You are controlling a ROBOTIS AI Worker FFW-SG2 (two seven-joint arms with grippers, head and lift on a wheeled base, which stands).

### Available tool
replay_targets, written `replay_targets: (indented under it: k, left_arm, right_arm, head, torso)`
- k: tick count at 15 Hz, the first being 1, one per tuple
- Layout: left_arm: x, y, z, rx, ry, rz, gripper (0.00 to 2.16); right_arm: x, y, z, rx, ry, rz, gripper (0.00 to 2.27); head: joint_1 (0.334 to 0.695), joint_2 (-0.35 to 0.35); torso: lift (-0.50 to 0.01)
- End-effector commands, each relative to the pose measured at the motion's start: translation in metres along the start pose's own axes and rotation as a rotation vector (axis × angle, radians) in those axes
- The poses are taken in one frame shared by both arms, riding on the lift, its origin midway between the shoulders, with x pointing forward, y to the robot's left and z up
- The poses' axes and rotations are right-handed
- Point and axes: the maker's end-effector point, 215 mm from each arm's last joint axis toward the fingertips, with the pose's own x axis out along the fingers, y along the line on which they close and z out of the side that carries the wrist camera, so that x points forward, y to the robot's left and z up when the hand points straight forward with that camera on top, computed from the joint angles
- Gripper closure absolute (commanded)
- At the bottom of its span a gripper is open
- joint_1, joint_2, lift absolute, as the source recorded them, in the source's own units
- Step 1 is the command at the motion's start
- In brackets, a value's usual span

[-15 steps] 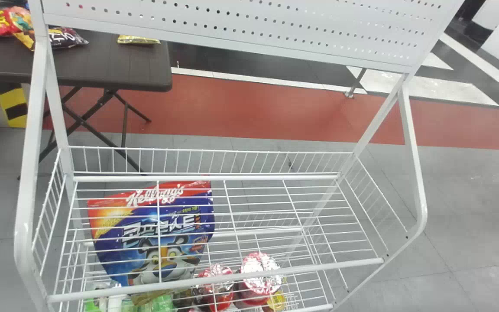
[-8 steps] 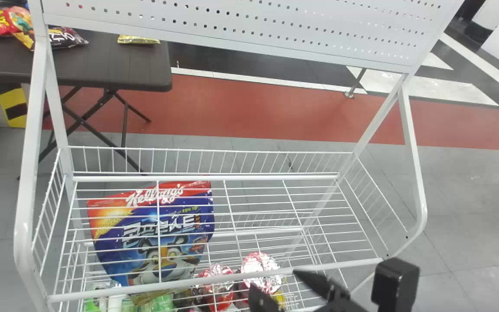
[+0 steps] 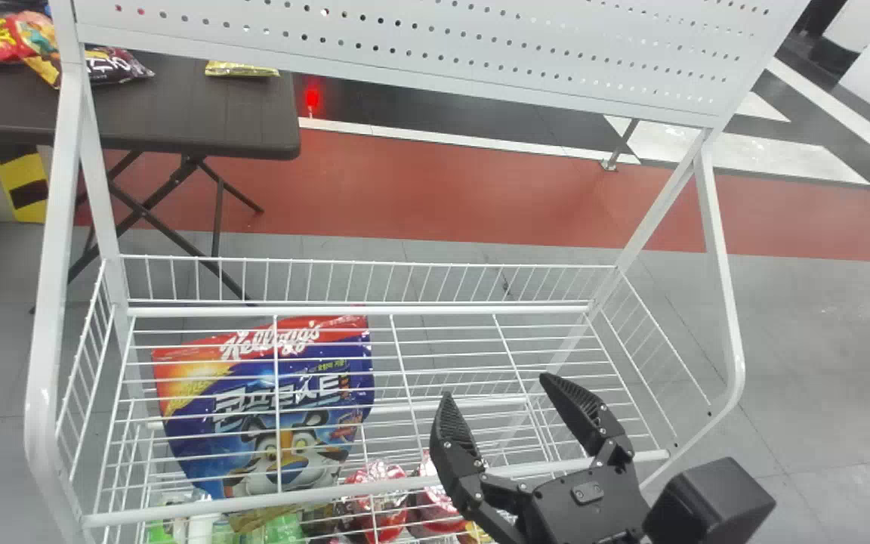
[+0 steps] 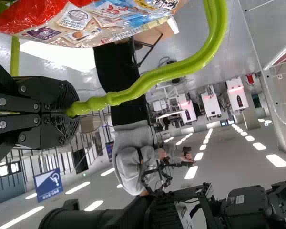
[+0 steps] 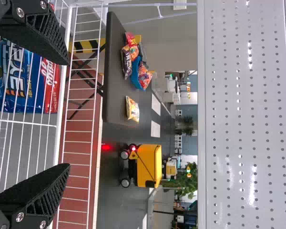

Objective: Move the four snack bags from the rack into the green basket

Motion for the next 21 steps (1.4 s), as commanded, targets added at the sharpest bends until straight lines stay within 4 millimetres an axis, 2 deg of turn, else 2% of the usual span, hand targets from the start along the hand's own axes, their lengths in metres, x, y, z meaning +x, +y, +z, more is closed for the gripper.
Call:
replay_targets:
  k: [1,21]
  left_arm:
    - [0.0007,-0.0003,-0.0007,0.0,0.001,-0.002,1.58]
    - [-0.0009,-0.0006,0.0003,0.002,-0.003,0.002,1.58]
  right_arm:
    - [-0.0018,-0.001,0.0037,0.002,-0.01,-0.001,0.04]
    - [-0.0038,-0.0065,0.0088,0.0,-0.024,-0.005,0.04]
  head:
    - [0.695,-0.35]
    - [0.695,-0.35]
  torso:
    - [0.0]
    - [0.0]
